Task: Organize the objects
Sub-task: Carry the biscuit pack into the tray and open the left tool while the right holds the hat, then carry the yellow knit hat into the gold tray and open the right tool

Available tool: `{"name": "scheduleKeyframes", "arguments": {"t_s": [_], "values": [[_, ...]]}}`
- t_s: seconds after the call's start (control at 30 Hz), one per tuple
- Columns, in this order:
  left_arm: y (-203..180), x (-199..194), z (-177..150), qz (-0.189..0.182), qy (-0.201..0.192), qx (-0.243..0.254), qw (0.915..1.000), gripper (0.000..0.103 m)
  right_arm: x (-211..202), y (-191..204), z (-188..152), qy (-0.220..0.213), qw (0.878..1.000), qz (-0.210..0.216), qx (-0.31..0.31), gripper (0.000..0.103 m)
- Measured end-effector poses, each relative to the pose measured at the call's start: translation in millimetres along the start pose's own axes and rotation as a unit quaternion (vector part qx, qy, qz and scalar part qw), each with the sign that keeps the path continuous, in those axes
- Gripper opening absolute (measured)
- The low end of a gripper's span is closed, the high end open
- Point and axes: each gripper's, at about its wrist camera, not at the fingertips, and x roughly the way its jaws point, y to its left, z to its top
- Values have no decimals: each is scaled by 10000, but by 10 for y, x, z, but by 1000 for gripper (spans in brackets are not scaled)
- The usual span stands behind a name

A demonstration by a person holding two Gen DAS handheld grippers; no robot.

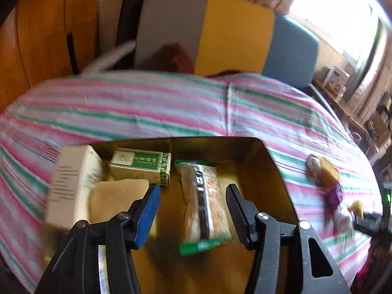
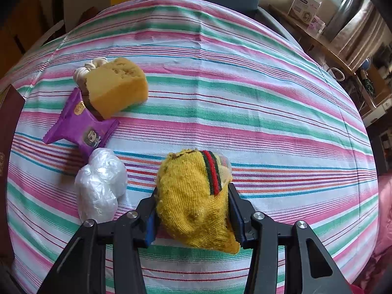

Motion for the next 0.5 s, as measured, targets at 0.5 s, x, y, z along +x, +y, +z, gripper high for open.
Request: {"name": "scheduleKeyframes", "arguments": {"t_s": [0.5], "values": [[-20, -908, -664, 277, -671, 642, 9953, 57, -11, 32, -15, -70, 9999, -83, -65, 49]]}}
